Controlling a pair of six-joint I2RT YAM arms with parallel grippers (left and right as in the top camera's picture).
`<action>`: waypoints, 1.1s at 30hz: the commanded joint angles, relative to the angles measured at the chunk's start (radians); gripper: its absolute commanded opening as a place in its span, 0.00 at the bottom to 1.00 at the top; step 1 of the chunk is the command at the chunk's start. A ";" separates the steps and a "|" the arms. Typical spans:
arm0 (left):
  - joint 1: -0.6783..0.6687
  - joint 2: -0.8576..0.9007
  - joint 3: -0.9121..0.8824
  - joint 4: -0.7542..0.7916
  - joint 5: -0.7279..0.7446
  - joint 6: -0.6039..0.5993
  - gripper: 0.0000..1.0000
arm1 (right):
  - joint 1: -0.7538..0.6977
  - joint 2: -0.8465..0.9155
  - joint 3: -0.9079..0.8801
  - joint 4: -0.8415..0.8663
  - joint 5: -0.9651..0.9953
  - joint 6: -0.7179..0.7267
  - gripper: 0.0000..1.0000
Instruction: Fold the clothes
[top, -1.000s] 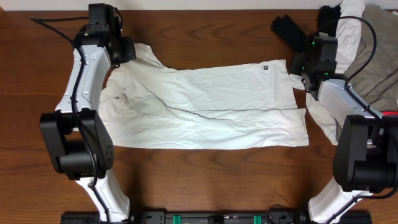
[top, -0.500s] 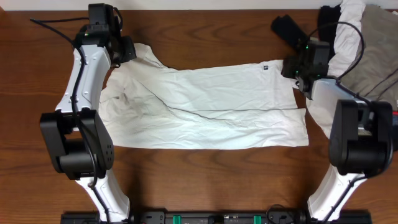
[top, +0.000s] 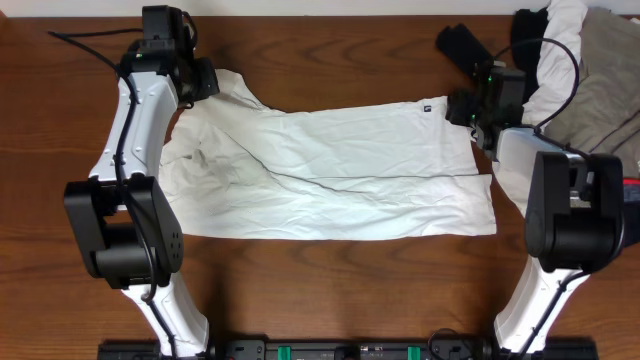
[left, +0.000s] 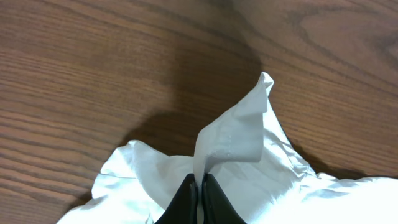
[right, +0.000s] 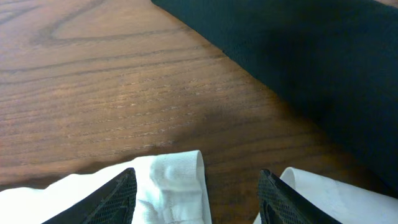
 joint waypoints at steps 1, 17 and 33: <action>-0.001 0.009 -0.002 0.001 -0.007 -0.003 0.06 | 0.000 0.037 0.013 0.003 -0.009 -0.007 0.60; -0.001 0.009 -0.002 0.000 -0.007 -0.005 0.06 | 0.003 0.044 0.013 0.019 -0.008 -0.002 0.52; -0.001 0.009 -0.002 0.001 -0.007 -0.005 0.06 | 0.016 0.052 0.013 0.055 -0.008 0.008 0.43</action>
